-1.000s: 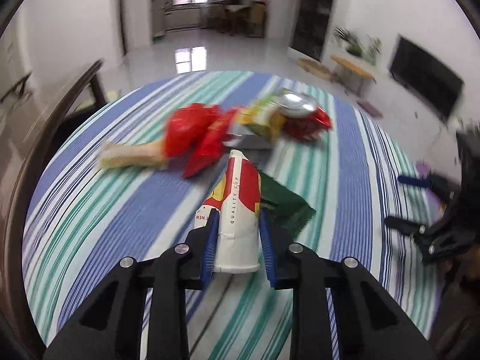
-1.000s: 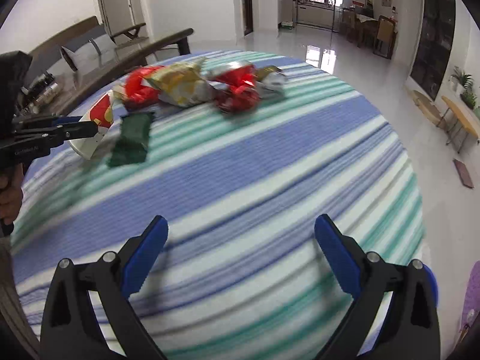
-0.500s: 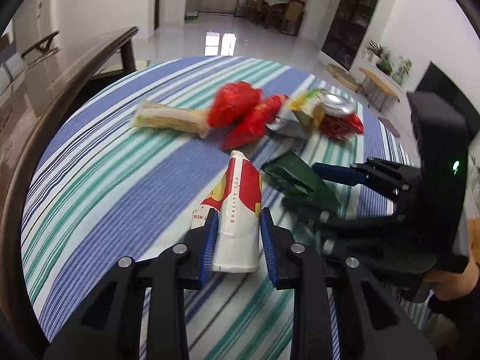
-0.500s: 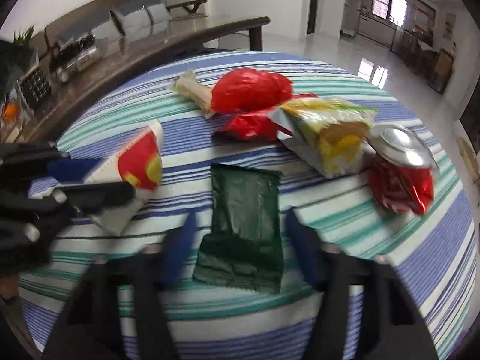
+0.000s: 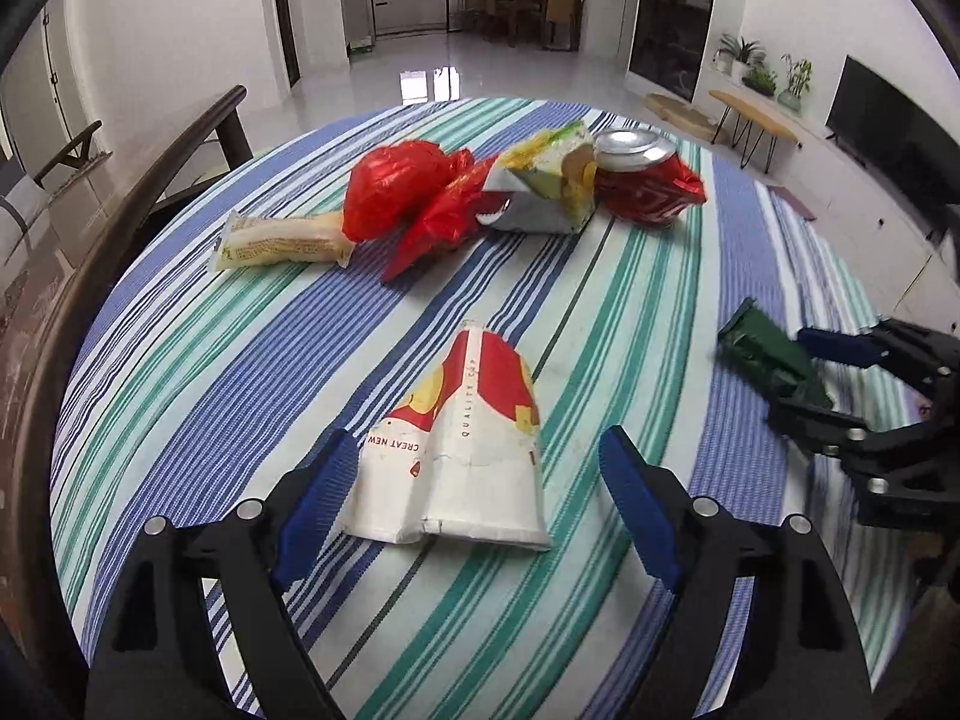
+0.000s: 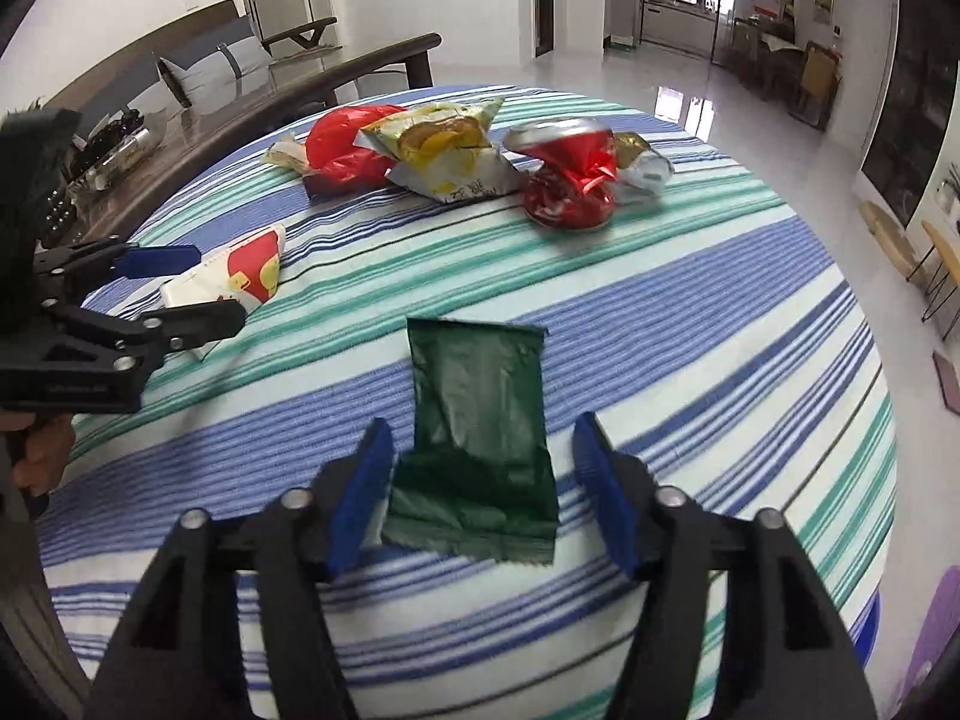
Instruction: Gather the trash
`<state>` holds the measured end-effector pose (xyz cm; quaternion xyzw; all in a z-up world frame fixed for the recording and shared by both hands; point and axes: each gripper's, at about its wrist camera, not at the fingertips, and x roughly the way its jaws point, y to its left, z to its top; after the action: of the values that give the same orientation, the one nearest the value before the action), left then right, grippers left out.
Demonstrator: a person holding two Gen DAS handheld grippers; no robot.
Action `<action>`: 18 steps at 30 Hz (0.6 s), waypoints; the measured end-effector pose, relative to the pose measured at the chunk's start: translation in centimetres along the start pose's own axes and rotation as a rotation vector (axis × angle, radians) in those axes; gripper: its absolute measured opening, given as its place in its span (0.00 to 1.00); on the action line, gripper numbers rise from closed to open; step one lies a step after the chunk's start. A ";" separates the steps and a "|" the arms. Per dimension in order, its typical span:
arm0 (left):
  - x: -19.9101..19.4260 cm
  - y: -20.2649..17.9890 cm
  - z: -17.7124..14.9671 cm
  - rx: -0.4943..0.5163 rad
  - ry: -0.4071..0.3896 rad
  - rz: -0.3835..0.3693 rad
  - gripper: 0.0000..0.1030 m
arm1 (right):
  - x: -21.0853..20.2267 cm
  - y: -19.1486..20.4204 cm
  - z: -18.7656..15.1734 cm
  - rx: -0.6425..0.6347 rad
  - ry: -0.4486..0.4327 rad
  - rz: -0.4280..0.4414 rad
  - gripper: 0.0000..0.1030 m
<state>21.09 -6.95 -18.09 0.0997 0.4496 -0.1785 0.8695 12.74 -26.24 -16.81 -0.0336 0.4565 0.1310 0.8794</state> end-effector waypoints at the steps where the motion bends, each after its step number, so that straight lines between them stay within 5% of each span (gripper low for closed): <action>1: 0.3 0.0 0.0 -0.003 0.011 0.005 0.80 | 0.0 0.1 0.0 -0.003 0.005 0.001 0.66; 8: 0.8 0.5 -0.1 -0.008 0.026 0.012 0.74 | 0.3 0.5 0.8 0.003 0.022 -0.004 0.65; 10: 0.6 0.6 0.0 -0.004 0.022 0.000 0.60 | 0.4 0.4 1.0 -0.007 0.036 -0.012 0.41; 14: 0.3 1.0 0.2 -0.015 0.021 -0.009 0.24 | 0.1 -0.3 1.0 0.029 0.032 0.026 0.37; 18: -0.3 0.1 0.6 -0.029 0.007 -0.087 0.18 | -1.4 -2.0 0.6 0.088 0.001 0.062 0.37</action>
<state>21.43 -6.94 -17.48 0.0681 0.4591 -0.2093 0.8607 12.99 -28.34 -15.50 0.0194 0.4631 0.1379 0.8753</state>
